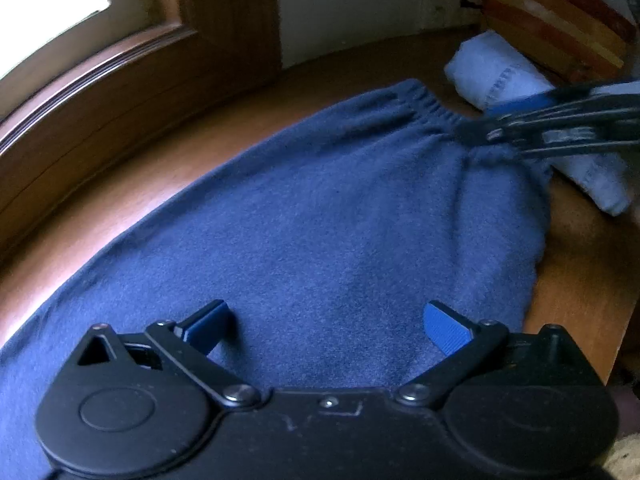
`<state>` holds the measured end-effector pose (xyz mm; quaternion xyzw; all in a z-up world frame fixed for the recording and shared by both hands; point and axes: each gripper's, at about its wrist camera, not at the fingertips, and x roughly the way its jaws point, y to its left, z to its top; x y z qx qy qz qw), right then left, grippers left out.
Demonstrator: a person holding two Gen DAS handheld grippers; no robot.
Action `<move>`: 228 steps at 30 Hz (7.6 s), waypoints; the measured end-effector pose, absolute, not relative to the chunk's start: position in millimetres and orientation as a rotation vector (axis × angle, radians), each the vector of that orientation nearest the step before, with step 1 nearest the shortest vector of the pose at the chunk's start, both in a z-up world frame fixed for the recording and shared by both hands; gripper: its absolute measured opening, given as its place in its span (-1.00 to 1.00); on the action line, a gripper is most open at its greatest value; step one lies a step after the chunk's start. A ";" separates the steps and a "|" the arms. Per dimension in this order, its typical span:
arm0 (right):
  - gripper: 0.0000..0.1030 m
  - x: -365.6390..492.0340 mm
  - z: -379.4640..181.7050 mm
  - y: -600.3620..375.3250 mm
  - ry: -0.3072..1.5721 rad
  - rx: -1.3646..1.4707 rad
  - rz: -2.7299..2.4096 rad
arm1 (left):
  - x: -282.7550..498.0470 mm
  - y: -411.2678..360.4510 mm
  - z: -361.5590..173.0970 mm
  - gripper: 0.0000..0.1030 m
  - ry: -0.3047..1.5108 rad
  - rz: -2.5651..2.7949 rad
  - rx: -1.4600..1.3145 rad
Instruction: Fold clothes
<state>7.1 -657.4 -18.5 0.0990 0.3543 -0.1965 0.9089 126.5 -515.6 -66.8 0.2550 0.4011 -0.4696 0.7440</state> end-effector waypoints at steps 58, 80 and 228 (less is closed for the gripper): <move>0.73 -45.4 -67.7 -607.8 0.551 0.661 -0.518 | 91.6 -391.0 -58.7 1.00 0.890 -0.629 0.373; -0.16 -23.4 -106.6 -641.9 0.351 0.667 -0.638 | 84.4 -422.2 -62.6 1.00 0.952 -0.659 0.430; 0.13 126.6 -22.8 -596.1 0.648 0.337 0.400 | 81.6 -372.6 -14.3 -0.40 0.959 -0.496 -0.430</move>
